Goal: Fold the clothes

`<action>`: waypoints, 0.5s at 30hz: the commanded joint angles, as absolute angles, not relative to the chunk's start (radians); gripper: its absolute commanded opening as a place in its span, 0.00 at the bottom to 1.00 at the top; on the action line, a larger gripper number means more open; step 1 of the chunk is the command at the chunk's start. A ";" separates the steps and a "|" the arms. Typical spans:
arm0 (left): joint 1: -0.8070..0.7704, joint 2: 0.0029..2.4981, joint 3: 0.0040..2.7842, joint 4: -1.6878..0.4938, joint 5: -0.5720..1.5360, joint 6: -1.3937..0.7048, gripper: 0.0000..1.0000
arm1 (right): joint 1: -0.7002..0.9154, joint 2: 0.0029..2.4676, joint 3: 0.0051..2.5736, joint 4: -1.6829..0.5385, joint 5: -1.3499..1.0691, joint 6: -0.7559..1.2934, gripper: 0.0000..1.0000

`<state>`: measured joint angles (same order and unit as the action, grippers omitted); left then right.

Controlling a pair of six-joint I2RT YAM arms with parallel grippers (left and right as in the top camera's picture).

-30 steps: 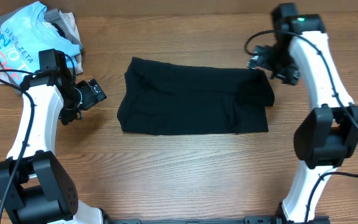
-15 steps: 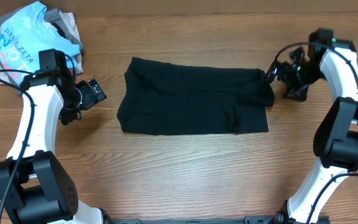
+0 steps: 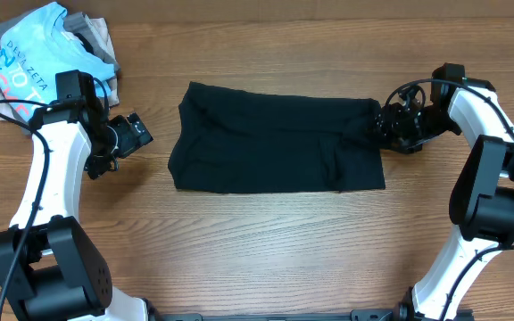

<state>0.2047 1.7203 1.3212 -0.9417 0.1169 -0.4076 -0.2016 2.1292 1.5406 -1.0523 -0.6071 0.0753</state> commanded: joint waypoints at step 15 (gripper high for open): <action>0.207 1.706 1.331 -0.936 0.124 -0.382 1.00 | -0.139 2.098 1.586 -0.952 -0.652 0.220 0.15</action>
<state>0.2047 1.7203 1.3212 -0.9405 0.1173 -0.4076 -0.1730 2.1292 1.5593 -0.9752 -0.6247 0.1692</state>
